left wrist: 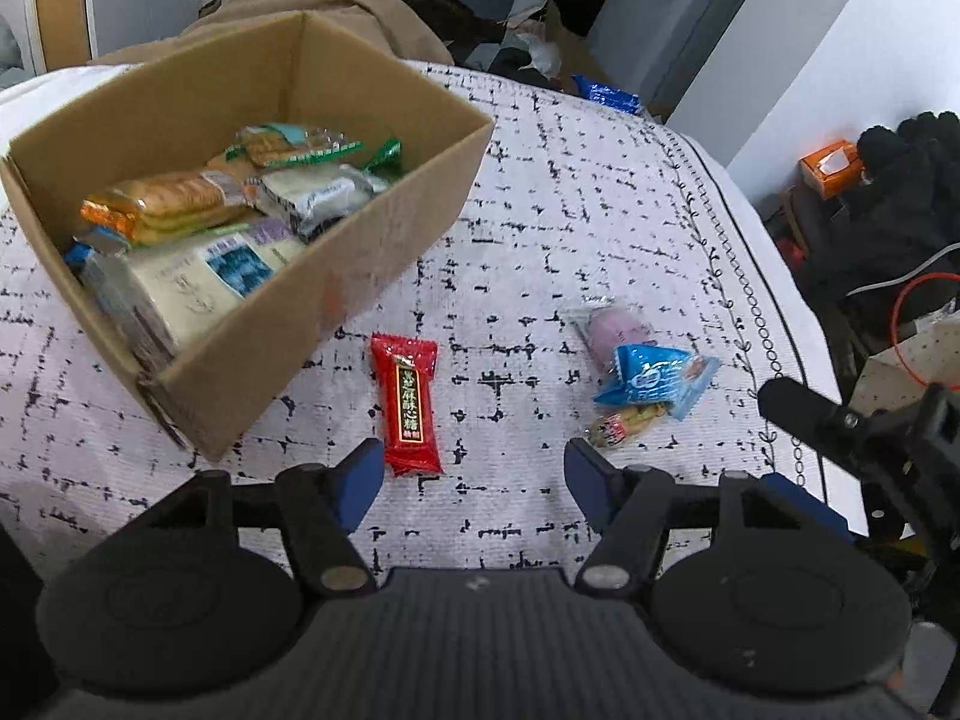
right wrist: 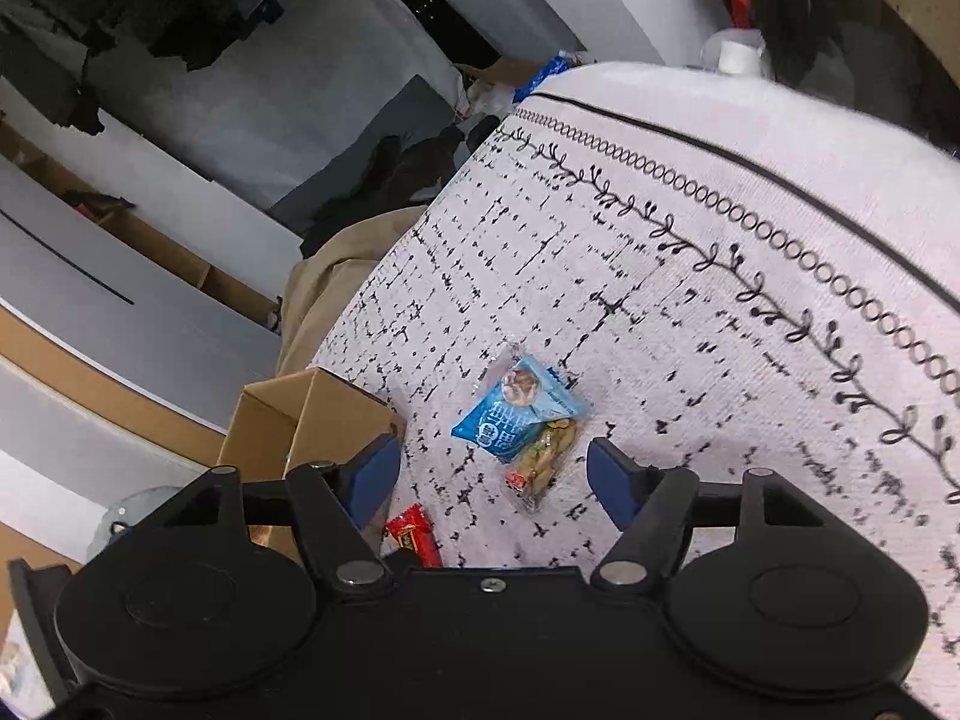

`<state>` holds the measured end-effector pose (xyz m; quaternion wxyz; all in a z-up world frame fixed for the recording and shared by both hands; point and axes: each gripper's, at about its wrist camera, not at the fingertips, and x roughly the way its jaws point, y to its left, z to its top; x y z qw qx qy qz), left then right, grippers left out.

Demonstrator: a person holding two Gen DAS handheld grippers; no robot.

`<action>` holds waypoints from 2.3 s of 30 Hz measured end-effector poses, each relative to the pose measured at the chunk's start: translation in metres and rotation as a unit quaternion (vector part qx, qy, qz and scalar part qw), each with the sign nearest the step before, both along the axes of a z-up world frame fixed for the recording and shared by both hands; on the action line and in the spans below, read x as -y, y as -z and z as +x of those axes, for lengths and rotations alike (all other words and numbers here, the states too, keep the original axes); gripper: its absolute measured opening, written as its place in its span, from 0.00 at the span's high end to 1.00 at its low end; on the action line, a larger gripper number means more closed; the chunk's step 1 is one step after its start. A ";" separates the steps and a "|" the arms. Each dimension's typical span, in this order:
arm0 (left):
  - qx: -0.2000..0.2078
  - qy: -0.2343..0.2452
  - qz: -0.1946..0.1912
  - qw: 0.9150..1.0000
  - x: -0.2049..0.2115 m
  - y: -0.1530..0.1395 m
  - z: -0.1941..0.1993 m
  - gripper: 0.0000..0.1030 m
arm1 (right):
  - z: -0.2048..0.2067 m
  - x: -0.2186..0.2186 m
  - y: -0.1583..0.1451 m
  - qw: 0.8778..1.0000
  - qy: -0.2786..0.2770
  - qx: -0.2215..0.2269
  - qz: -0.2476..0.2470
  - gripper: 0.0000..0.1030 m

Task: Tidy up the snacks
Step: 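Grasp the red candy bar with the left tool while the right tool grasps a blue snack pack, then lift the red candy bar and blue pack with both tools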

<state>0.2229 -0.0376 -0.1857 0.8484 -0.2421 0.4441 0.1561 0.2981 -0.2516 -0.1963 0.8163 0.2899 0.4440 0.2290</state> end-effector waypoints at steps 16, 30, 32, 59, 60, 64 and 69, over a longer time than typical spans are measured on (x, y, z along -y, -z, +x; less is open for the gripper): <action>-0.042 -0.043 0.031 0.998 -0.010 0.044 0.030 0.58 | 0.029 -0.018 0.033 0.999 -0.003 -0.033 0.007 0.33; -0.044 -0.023 0.034 0.998 -0.014 0.040 0.040 0.80 | 0.045 -0.031 0.047 0.999 0.016 -0.049 0.007 0.33; -0.045 -0.017 0.034 0.998 -0.014 0.039 0.040 0.80 | 0.048 -0.033 0.050 0.998 0.022 -0.051 0.010 0.35; 0.023 0.003 0.050 0.998 -0.016 -0.044 0.014 0.80 | 0.016 -0.029 -0.015 0.999 -0.007 0.045 0.025 0.77; 0.026 0.003 0.052 0.998 -0.016 -0.047 0.013 0.80 | 0.014 -0.029 -0.018 0.998 -0.010 0.051 0.027 0.77; 0.035 0.000 0.054 0.998 -0.019 -0.060 0.008 0.80 | 0.007 -0.032 -0.029 0.997 -0.021 0.070 0.035 0.77; 0.052 -0.003 0.061 0.997 -0.026 -0.076 0.002 0.80 | 0.004 -0.038 -0.038 0.995 -0.031 0.085 0.041 0.77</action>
